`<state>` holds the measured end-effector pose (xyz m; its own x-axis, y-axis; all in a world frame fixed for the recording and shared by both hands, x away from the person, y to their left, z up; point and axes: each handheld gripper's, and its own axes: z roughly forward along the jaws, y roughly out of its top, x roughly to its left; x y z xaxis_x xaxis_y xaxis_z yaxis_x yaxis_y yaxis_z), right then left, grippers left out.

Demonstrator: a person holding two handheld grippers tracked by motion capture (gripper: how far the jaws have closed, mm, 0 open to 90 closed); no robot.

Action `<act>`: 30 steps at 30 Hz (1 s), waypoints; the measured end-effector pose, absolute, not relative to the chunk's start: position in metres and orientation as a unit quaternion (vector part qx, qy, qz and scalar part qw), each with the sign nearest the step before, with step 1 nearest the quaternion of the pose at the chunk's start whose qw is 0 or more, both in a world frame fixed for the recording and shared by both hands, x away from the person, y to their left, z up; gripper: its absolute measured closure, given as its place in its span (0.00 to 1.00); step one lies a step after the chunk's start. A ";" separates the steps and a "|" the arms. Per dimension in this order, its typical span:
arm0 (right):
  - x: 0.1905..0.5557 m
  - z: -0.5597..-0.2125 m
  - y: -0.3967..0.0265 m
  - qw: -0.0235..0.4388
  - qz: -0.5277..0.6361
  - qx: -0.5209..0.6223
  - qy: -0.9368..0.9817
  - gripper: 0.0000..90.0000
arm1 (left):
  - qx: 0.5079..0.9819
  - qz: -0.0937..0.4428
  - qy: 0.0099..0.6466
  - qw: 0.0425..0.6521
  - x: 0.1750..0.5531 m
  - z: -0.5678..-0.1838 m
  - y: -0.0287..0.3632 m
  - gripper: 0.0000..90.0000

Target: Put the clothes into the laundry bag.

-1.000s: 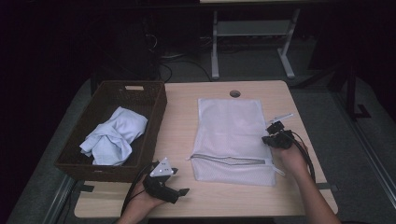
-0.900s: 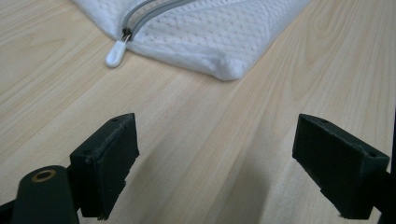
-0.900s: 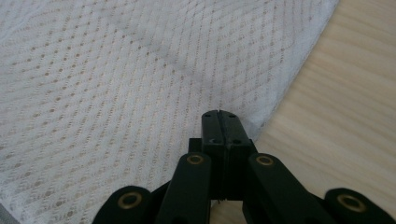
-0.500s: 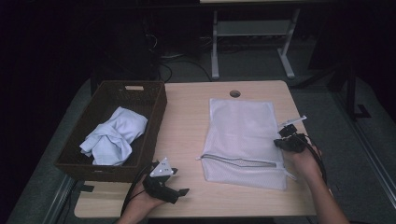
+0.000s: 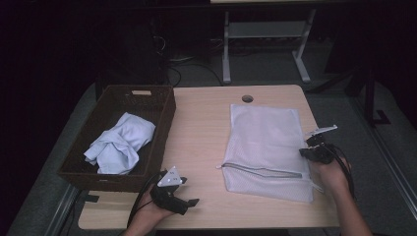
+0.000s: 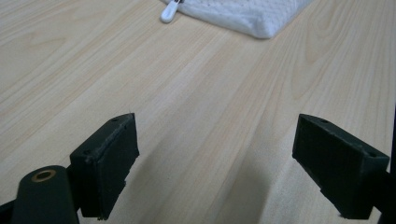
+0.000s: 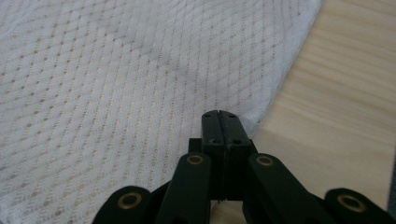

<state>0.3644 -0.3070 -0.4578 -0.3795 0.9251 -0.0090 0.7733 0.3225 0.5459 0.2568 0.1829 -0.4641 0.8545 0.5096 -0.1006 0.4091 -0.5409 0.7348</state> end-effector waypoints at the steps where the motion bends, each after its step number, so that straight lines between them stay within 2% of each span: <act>1: 0.364 -0.458 -0.308 0.163 0.232 0.535 0.796 1.00 | 0.876 0.062 0.262 0.401 0.257 -0.464 0.183 0.16; 30: 0.356 -0.459 -0.367 0.195 0.209 0.594 0.752 1.00 | 0.875 0.062 0.262 0.402 0.257 -0.464 0.183 0.16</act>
<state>0.3560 -0.3666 -0.4585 -0.2173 0.9751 -0.0452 0.8121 0.2063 0.5459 0.2568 0.1830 -0.4639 0.8548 0.5088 -0.1018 0.4089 -0.5398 0.7358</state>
